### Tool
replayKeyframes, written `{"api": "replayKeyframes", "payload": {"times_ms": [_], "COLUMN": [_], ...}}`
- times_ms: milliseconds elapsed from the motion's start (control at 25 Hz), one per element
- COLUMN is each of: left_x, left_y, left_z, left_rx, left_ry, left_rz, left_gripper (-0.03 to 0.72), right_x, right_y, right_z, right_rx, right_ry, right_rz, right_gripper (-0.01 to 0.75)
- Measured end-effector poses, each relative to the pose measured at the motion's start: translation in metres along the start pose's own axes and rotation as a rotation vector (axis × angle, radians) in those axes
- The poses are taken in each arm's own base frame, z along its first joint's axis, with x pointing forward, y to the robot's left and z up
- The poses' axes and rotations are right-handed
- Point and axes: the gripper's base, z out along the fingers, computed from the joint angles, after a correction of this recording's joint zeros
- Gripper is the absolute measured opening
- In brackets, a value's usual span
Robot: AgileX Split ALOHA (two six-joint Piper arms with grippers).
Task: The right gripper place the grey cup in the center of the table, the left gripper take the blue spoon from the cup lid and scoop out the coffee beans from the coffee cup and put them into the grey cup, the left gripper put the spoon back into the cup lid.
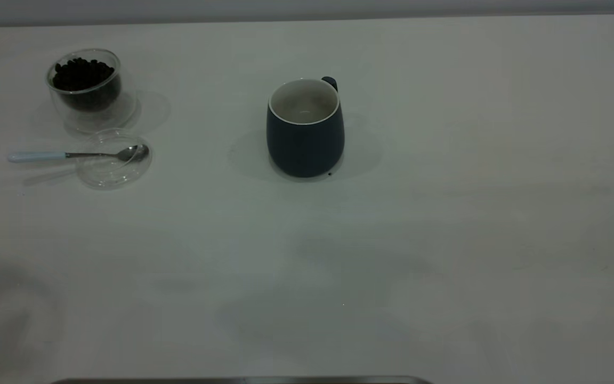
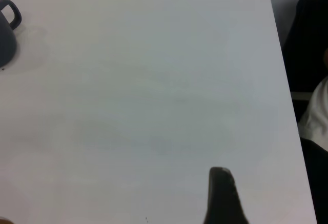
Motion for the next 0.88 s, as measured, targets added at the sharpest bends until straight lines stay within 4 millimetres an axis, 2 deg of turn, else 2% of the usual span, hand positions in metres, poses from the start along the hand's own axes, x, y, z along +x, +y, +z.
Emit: {"api": "replayKeyframes", "payload": {"times_ms": [320, 440, 600, 880], "left_x": [0.088, 0.115, 0.142, 0.166], "left_y": [-0.015, -0.018, -0.021, -0.026], "left_z": [-0.01, -0.011, -0.007, -0.009], "left_rx": [-0.08, -0.096, -0.116, -0.116], "left_ry": [-0.122, -0.194, -0.27, -0.393], "left_rz": [-0.016, -0.011, 0.0, -0.027], "left_gripper": [0.592, 0.592, 0.592, 0.592], "right_x": [0.0, 0.0, 0.0, 0.0], "right_y": [0.0, 0.0, 0.0, 0.0], "right_z": [0.0, 0.0, 0.0, 0.0], "right_rx": [0.0, 0.0, 0.0, 0.0], "right_ry": [0.0, 0.0, 0.0, 0.0], "right_rz": [0.0, 0.0, 0.0, 0.0], "right_gripper": [0.46, 0.46, 0.46, 0.46]}}
